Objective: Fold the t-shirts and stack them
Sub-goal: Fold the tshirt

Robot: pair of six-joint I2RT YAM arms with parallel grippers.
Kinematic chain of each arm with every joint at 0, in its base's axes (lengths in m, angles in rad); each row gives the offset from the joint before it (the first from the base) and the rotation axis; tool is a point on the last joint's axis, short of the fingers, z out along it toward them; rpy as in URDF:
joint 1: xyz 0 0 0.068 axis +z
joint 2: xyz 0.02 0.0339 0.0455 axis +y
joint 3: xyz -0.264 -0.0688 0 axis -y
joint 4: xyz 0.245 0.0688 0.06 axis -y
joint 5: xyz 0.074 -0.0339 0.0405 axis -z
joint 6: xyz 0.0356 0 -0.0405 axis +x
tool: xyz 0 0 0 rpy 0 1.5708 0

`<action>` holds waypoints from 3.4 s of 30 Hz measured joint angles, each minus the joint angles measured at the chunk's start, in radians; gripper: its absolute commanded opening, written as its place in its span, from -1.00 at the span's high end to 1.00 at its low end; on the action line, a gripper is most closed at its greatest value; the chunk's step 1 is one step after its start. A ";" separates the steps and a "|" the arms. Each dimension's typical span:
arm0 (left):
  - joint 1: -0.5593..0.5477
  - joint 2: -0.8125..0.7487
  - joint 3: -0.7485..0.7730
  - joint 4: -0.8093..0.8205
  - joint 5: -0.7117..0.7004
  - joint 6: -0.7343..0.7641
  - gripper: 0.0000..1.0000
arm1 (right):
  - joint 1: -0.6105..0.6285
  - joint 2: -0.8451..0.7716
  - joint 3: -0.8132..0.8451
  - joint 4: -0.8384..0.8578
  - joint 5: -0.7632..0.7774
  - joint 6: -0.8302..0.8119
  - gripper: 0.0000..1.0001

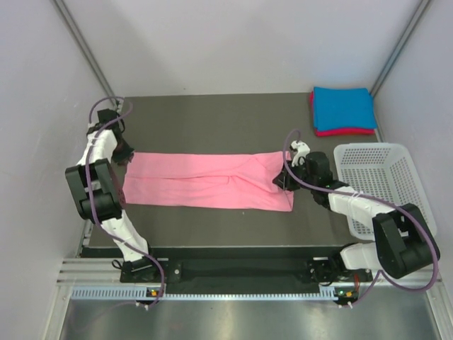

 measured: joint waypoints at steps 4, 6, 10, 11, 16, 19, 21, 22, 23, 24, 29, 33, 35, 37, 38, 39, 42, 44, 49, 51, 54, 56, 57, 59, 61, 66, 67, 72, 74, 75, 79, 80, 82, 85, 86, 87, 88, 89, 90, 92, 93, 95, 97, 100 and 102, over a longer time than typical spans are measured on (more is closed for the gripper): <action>-0.106 -0.013 0.003 0.013 0.068 -0.003 0.42 | 0.007 -0.010 -0.010 -0.028 0.026 0.010 0.53; -0.165 -0.013 0.003 0.024 0.146 -0.011 0.42 | 0.007 -0.011 -0.011 -0.056 0.043 0.016 0.53; -0.272 -0.013 0.001 0.077 0.307 -0.039 0.42 | 0.007 -0.019 -0.004 -0.124 0.077 0.025 0.53; -0.299 -0.013 -0.005 0.105 0.357 -0.050 0.42 | 0.007 -0.020 0.002 -0.139 0.085 0.027 0.50; -0.408 0.011 -0.057 0.222 0.509 -0.092 0.41 | 0.007 -0.021 0.047 -0.204 0.121 0.036 0.39; -0.460 0.061 -0.072 0.267 0.566 -0.106 0.43 | 0.007 -0.029 0.060 -0.223 0.135 0.040 0.39; -0.491 0.093 -0.084 0.288 0.588 -0.113 0.44 | 0.007 -0.039 0.063 -0.236 0.143 0.043 0.39; -0.504 0.107 -0.092 0.299 0.594 -0.115 0.45 | 0.007 -0.042 0.063 -0.241 0.144 0.044 0.39; -0.516 0.116 -0.100 0.307 0.600 -0.119 0.46 | 0.007 -0.044 0.063 -0.245 0.146 0.045 0.40; -0.530 0.128 -0.109 0.316 0.605 -0.125 0.46 | 0.007 -0.044 0.064 -0.247 0.147 0.045 0.40; -0.578 0.145 -0.137 0.336 0.607 -0.132 0.49 | 0.007 -0.044 0.065 -0.257 0.148 0.045 0.40; -0.601 0.135 -0.162 0.377 0.602 -0.132 0.49 | 0.007 -0.043 0.076 -0.265 0.148 0.045 0.40; -0.608 0.124 -0.179 0.393 0.585 -0.131 0.50 | 0.007 -0.039 0.077 -0.262 0.150 0.045 0.40; -0.616 0.113 -0.192 0.409 0.566 -0.131 0.50 | 0.007 -0.028 0.077 -0.262 0.150 0.045 0.41; -0.620 0.108 -0.198 0.414 0.555 -0.130 0.50 | 0.007 -0.021 0.077 -0.263 0.150 0.045 0.40; -0.626 0.102 -0.205 0.422 0.542 -0.130 0.50 | 0.007 -0.014 0.077 -0.263 0.150 0.045 0.40; -0.645 0.085 -0.221 0.437 0.502 -0.125 0.50 | 0.007 0.006 0.089 -0.267 0.148 0.045 0.41; -0.663 0.077 -0.226 0.441 0.474 -0.118 0.49 | 0.007 0.022 0.102 -0.266 0.143 0.046 0.41; -0.701 0.060 -0.237 0.440 0.430 -0.108 0.48 | 0.007 0.046 0.117 -0.261 0.138 0.046 0.41; -0.709 0.053 -0.243 0.438 0.422 -0.108 0.47 | 0.007 0.052 0.121 -0.263 0.138 0.045 0.41; -0.715 0.045 -0.251 0.435 0.415 -0.108 0.47 | 0.007 0.062 0.130 -0.260 0.134 0.045 0.38; -0.716 0.040 -0.258 0.435 0.415 -0.108 0.47 | 0.007 0.079 0.147 -0.258 0.116 0.041 0.35; -0.717 0.037 -0.262 0.436 0.415 -0.108 0.47 | 0.007 0.089 0.157 -0.259 0.108 0.037 0.34; -0.717 0.031 -0.273 0.441 0.415 -0.109 0.47 | 0.007 0.119 0.189 -0.248 0.088 0.030 0.32; -0.718 0.022 -0.286 0.449 0.416 -0.109 0.47 | 0.007 0.159 0.234 -0.232 0.064 0.020 0.30; -0.721 0.007 -0.315 0.473 0.417 -0.113 0.48 | 0.012 0.283 0.354 -0.175 0.011 -0.022 0.26; -0.721 0.003 -0.320 0.479 0.418 -0.113 0.48 | 0.018 0.313 0.382 -0.167 0.002 -0.037 0.25; -0.723 -0.013 -0.351 0.509 0.421 -0.118 0.48 | 0.055 0.425 0.493 -0.154 -0.034 -0.094 0.24; -0.726 -0.018 -0.359 0.515 0.420 -0.124 0.48 | 0.071 0.465 0.530 -0.150 -0.045 -0.114 0.24; -0.727 -0.019 -0.362 0.518 0.420 -0.127 0.48 | 0.077 0.480 0.542 -0.149 -0.047 -0.119 0.24; -0.733 -0.029 -0.375 0.525 0.421 -0.136 0.47 | 0.091 0.542 0.587 -0.150 -0.050 -0.141 0.22; -0.734 -0.029 -0.375 0.525 0.420 -0.138 0.47 | 0.092 0.550 0.593 -0.153 -0.049 -0.144 0.22; -0.736 -0.029 -0.375 0.525 0.420 -0.143 0.46 | 0.094 0.568 0.602 -0.156 -0.045 -0.155 0.21; -0.739 -0.029 -0.377 0.525 0.419 -0.151 0.46 | 0.100 0.582 0.614 -0.167 -0.039 -0.171 0.22; -0.740 -0.029 -0.377 0.526 0.420 -0.154 0.46 | 0.103 0.586 0.618 -0.169 -0.038 -0.177 0.22; -0.740 -0.029 -0.377 0.526 0.420 -0.156 0.46 | 0.104 0.589 0.622 -0.171 -0.037 -0.181 0.23; -0.740 -0.029 -0.377 0.526 0.419 -0.157 0.46 | 0.106 0.594 0.628 -0.176 -0.037 -0.186 0.24; -0.740 -0.029 -0.377 0.526 0.419 -0.158 0.46 | 0.106 0.597 0.633 -0.179 -0.036 -0.189 0.24; -0.740 -0.029 -0.378 0.526 0.419 -0.158 0.46 | 0.107 0.599 0.636 -0.179 -0.036 -0.194 0.24; -0.740 -0.029 -0.378 0.527 0.419 -0.160 0.46 | 0.107 0.607 0.647 -0.187 -0.036 -0.200 0.26; -0.741 -0.029 -0.379 0.528 0.419 -0.161 0.46 | 0.107 0.611 0.653 -0.187 -0.036 -0.202 0.26; -0.742 -0.030 -0.381 0.531 0.418 -0.162 0.46 | 0.107 0.613 0.661 -0.190 -0.031 -0.203 0.29; -0.745 -0.031 -0.383 0.534 0.414 -0.162 0.46 | 0.108 0.613 0.666 -0.193 -0.019 -0.203 0.30; -0.749 -0.033 -0.385 0.536 0.405 -0.163 0.46 | 0.115 0.614 0.666 -0.195 -0.002 -0.204 0.28; -0.750 -0.033 -0.385 0.537 0.404 -0.163 0.46 | 0.122 0.615 0.666 -0.196 0.011 -0.208 0.27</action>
